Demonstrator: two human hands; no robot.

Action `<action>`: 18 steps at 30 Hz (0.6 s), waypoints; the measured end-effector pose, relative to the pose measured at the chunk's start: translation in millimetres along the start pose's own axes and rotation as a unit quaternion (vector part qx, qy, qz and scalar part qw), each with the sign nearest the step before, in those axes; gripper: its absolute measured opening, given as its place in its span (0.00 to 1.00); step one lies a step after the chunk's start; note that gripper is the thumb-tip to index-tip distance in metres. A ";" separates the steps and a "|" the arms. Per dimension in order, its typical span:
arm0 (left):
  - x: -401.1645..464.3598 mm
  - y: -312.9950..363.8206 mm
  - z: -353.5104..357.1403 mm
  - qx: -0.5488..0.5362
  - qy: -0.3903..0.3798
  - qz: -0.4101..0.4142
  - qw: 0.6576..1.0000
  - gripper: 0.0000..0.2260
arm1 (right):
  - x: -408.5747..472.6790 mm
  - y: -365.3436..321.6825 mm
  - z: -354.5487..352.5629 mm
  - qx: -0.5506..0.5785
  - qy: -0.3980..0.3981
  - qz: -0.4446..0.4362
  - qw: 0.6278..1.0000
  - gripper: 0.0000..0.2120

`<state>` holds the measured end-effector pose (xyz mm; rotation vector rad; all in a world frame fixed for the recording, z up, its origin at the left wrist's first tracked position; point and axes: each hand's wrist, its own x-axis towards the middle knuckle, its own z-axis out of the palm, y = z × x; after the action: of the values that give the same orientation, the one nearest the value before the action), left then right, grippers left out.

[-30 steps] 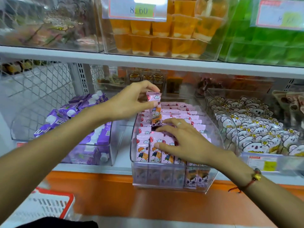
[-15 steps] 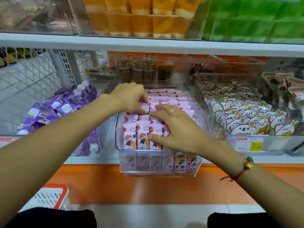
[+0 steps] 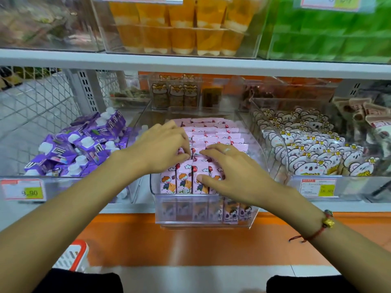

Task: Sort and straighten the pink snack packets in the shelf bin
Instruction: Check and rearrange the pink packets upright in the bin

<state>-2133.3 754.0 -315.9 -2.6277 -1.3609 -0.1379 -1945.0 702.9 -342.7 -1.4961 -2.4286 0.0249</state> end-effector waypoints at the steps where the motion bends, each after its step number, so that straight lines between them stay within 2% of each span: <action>1: -0.4 0.5 0.7 -0.025 0.009 -0.008 1.000 0.09 | -0.5 -0.9 -0.2 0.000 0.000 0.001 1.000 0.29; 4: -0.6 -0.8 -0.9 -0.052 0.024 -0.016 0.998 0.06 | -1.5 -2.0 -0.3 -0.004 -0.001 0.001 1.000 0.29; 7: -1.1 -6.7 -4.5 -0.076 0.032 -0.015 0.997 0.08 | -0.8 -1.8 -0.4 -0.008 0.000 0.001 1.000 0.28; 10: 6.3 -10.8 -7.0 -0.034 -0.017 0.012 0.999 0.11 | -0.4 -2.4 -0.4 0.006 0.021 0.010 1.000 0.26; 13: 21.0 -12.3 -11.2 -0.008 -0.082 0.001 0.997 0.11 | -0.8 -2.9 -1.1 0.017 0.031 0.022 0.999 0.24; 18: 34.8 -7.6 -12.5 -0.005 -0.105 -0.017 0.994 0.05 | -1.6 -5.0 -3.3 0.020 0.014 0.025 0.999 0.24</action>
<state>-2119.4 783.6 -297.1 -2.6905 -1.4716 0.1308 -1947.9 698.8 -339.1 -1.5302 -2.3542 0.0623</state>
